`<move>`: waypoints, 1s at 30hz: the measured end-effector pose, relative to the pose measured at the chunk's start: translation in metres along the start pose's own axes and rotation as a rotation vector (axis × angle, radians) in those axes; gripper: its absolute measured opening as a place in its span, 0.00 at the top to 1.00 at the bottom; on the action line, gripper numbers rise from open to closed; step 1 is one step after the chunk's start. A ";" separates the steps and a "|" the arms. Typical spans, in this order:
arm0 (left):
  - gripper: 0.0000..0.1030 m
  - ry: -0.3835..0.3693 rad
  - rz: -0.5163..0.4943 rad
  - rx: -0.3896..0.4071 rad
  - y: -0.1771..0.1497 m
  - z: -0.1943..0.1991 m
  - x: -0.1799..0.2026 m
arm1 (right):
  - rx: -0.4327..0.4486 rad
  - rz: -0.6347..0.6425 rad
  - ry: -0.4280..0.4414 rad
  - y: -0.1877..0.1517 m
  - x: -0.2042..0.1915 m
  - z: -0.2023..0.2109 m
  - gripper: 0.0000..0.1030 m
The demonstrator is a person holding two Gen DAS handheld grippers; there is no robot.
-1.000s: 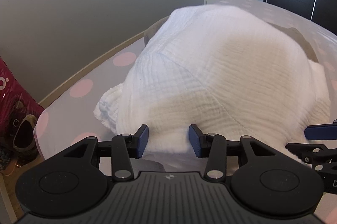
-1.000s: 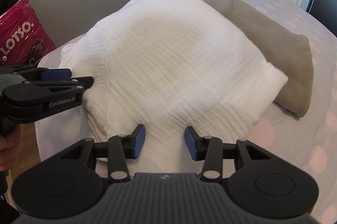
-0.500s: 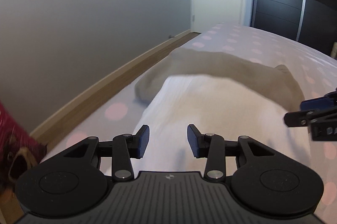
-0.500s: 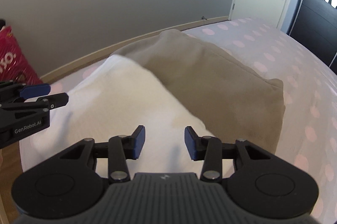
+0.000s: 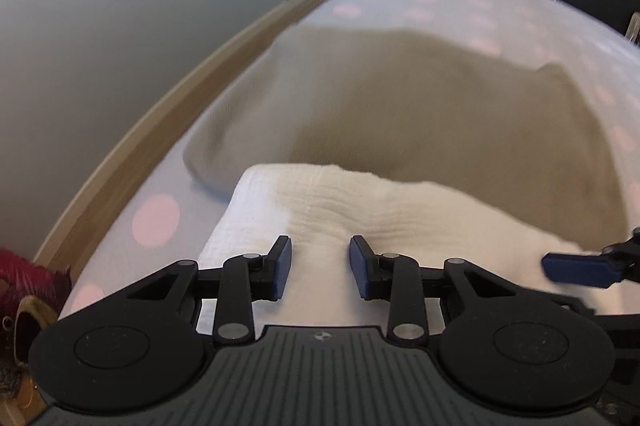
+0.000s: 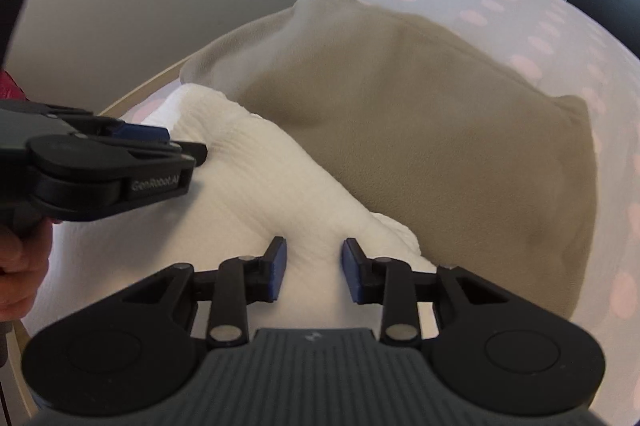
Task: Fold clothes
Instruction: 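Open both grippers and press the shirt flat onto the stack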
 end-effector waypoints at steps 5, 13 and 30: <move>0.69 0.059 -0.050 -0.068 -0.003 -0.020 0.004 | -0.032 0.056 -0.051 0.001 -0.009 -0.022 0.66; 0.68 0.102 -0.106 -0.027 0.000 -0.019 0.014 | -0.040 0.042 -0.051 0.005 -0.005 -0.020 0.66; 0.68 0.110 -0.129 -0.004 -0.089 0.091 -0.016 | -0.031 0.032 0.025 -0.083 -0.040 0.067 0.47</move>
Point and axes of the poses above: each gripper's, at about its wrist camera, not at the fingertips, and z roughly against the way its jaws point, x to its right, y to its top, the point moved 6 cm from there along -z, roughly the way its jaws point, and after that the axes turned 9 degrees about -x, right-handed, at the moved point
